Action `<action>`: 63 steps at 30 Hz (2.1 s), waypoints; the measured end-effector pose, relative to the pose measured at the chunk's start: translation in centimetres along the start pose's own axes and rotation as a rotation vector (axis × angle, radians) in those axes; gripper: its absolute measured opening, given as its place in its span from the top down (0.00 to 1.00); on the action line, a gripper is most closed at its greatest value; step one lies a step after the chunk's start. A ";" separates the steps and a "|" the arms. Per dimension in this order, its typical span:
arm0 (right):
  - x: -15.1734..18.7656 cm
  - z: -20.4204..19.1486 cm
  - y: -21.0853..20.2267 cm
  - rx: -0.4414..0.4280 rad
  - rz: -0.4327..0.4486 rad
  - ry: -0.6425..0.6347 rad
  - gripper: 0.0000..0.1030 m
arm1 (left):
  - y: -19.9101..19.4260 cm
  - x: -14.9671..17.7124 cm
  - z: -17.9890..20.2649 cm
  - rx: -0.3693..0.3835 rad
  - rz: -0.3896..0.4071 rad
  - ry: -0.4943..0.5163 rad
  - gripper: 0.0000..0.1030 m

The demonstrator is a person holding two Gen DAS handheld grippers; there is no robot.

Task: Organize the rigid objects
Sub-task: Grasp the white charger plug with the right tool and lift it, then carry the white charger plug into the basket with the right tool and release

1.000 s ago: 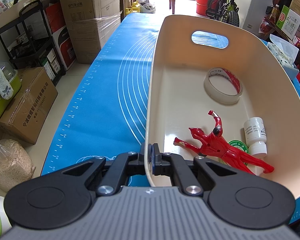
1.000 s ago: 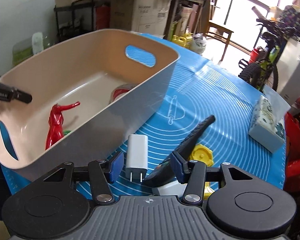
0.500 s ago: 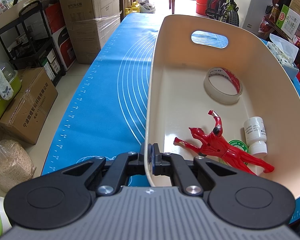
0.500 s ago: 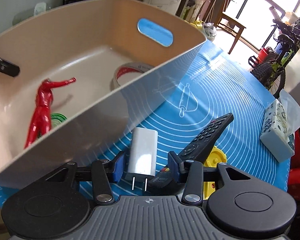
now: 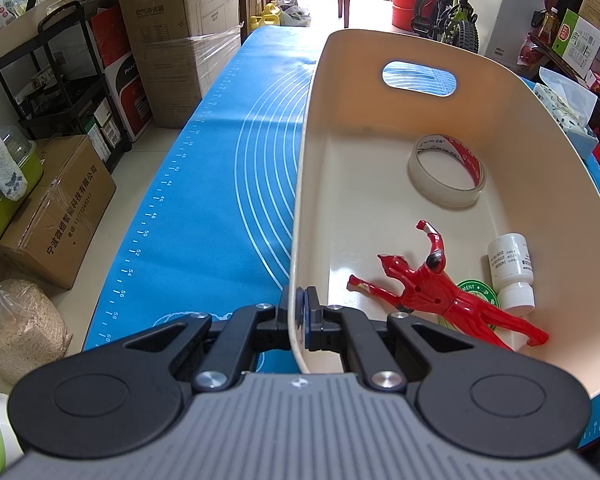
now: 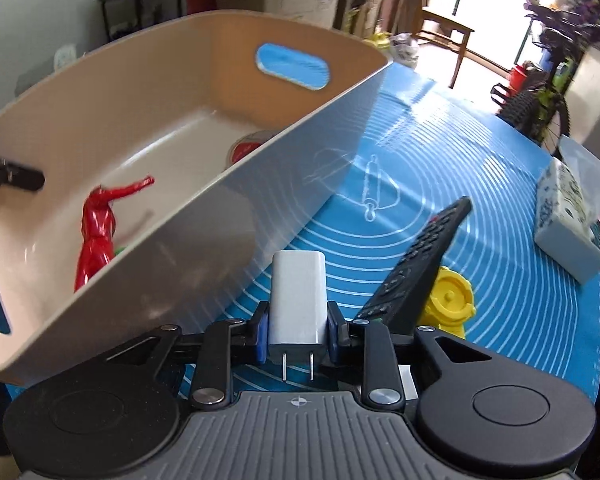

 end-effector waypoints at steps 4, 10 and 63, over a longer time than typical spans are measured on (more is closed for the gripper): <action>0.0 0.3 -0.9 0.005 0.022 0.038 0.65 | 0.0 0.0 0.0 0.000 0.000 0.000 0.95; 0.4 0.4 -2.3 0.010 0.040 0.056 0.65 | 0.0 0.0 0.0 0.000 0.001 0.000 0.95; -5.0 -11.3 -1.6 -0.013 0.044 -0.075 0.56 | -0.1 -0.5 0.0 0.006 0.003 -0.009 0.95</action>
Point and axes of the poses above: each gripper's, at about its wrist camera, not at the fingertips, and y roughly the way its jaws point, z to its right, x to its underside, the point moved 8 cm from there along y, roughly the way its jaws point, and after that the axes turned 8 degrees about z, right-handed, at the moved point
